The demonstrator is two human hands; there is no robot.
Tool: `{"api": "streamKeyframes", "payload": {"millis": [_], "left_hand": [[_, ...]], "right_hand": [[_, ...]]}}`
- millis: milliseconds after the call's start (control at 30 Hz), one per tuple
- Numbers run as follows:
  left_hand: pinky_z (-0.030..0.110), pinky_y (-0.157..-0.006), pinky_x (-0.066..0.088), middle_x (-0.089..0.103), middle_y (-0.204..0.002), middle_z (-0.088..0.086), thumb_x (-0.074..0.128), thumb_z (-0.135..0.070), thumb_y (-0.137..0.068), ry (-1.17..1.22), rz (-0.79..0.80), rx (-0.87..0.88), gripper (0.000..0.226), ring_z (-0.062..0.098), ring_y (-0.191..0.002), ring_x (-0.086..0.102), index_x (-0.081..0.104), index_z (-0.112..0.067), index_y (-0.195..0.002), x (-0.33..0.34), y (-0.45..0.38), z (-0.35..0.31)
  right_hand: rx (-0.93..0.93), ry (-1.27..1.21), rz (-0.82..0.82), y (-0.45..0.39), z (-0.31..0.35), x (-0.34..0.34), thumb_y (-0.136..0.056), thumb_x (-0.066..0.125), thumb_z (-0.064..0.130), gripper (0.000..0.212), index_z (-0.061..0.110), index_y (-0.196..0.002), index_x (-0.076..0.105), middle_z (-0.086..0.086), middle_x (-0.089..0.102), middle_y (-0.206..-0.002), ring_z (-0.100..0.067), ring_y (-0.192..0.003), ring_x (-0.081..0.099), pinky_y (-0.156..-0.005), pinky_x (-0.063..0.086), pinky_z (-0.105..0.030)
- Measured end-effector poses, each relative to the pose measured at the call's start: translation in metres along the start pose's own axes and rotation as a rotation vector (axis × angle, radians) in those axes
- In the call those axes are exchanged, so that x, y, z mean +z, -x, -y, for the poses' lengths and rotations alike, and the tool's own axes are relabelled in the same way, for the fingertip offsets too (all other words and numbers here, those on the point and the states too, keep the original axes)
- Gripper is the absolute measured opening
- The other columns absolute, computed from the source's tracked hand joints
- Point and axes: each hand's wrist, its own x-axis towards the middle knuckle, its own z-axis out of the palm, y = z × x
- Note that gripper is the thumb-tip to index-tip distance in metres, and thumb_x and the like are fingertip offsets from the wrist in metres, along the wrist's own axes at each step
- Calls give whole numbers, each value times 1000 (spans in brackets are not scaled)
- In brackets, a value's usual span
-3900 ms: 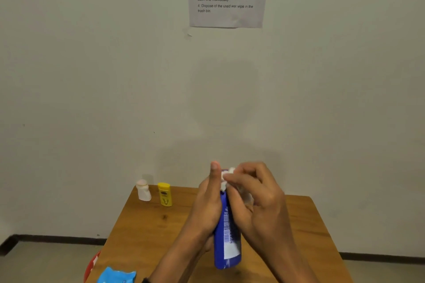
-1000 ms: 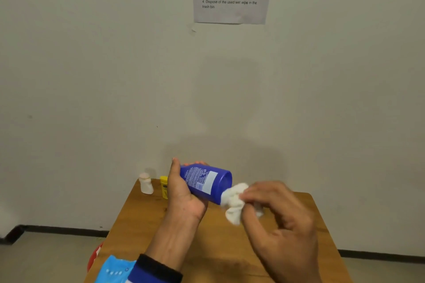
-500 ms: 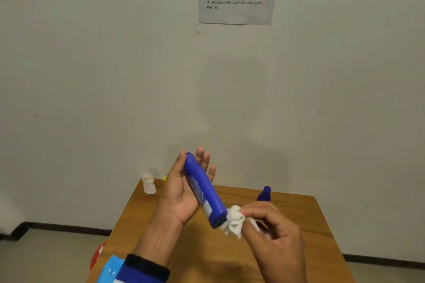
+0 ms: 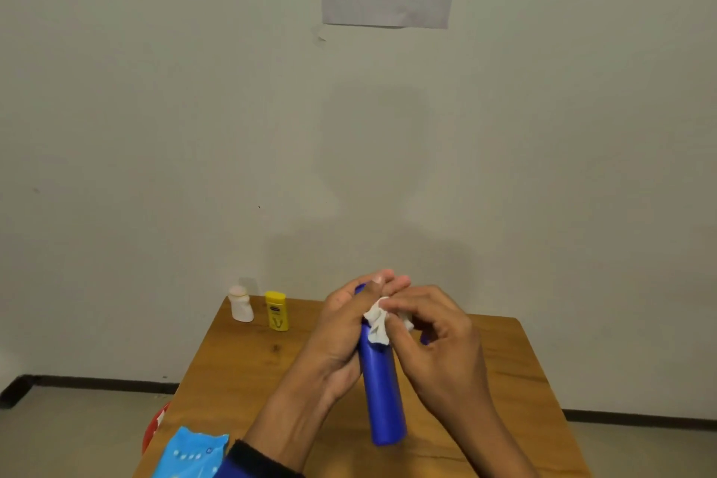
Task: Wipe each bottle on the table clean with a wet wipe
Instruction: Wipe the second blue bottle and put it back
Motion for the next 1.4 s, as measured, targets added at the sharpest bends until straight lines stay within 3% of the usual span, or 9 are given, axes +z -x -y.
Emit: {"api": "streamKeyframes", "payload": {"millis": [200,300,433,600,700,900,1000,1133,1400], "left_hand": [[48,-105,46,69,-92,10,58,-22,-92,247,-4,94,37,32,-116,66,62,-6,-124,-30,-12,-18],[50,-106,45,70,-104,13,50,-33,-96,231,79,91,42,35,-121,62,60,-8,-129,-39,-16,-24],[37,-79,56,71,-106,13,44,-40,-98,15,151,41,49,26,-97,65,53,-11,-137,-34,-17,-19],[35,-69,52,60,-89,15,51,-42,-91,-277,164,81,46,24,-75,59,59,-17,-129,-27,-18,4],[31,-57,49,62,-83,11,51,-40,-92,-291,170,112,44,21,-61,54,56,-13,-126,-30,-20,3],[32,-61,54,67,-85,7,56,-41,-89,-475,85,199,38,19,-67,61,59,-9,-110,-55,-30,-16],[31,-76,58,76,-96,9,68,-36,-82,-567,118,170,43,22,-82,71,60,-14,-118,-61,-36,-23],[30,-86,59,78,-103,8,75,-18,-82,-607,172,125,44,23,-97,74,58,-18,-123,-62,-45,-23],[26,-79,59,77,-105,6,79,0,-78,-647,244,53,36,21,-101,73,59,-5,-107,-42,-73,5]], "right_hand": [[440,-265,369,25,-9,-19,-78,78,0,17,17,-80,80,-3,74,-78,-9,-68,63,-60,50,-21],[653,-607,236,19,-18,-40,-65,88,18,24,7,-83,78,-18,75,-89,-26,-78,68,-65,56,-30],[503,-588,153,10,-12,-39,-54,92,44,54,9,-92,78,-19,74,-96,-30,-88,70,-74,58,-36],[248,-236,20,2,-3,-15,-83,72,-5,19,12,-92,76,-2,74,-92,-13,-88,70,-76,57,-25],[131,-89,105,25,-11,1,-82,75,-1,23,20,-90,77,6,71,-98,-14,-99,69,-77,56,-22],[464,-116,540,81,-27,-5,-80,79,25,5,26,-84,81,2,72,-96,-6,-69,62,-62,47,-24],[603,-172,388,91,-35,-16,-75,80,20,6,18,-81,80,-7,75,-91,-23,-79,68,-72,52,-39],[714,-155,221,85,-44,-36,-85,69,-5,21,13,-78,79,-10,74,-74,-14,-63,59,-60,48,-26],[752,-116,116,68,-53,-61,-90,69,16,11,19,-98,76,-3,78,-90,-20,-83,74,-75,60,-34]]}}
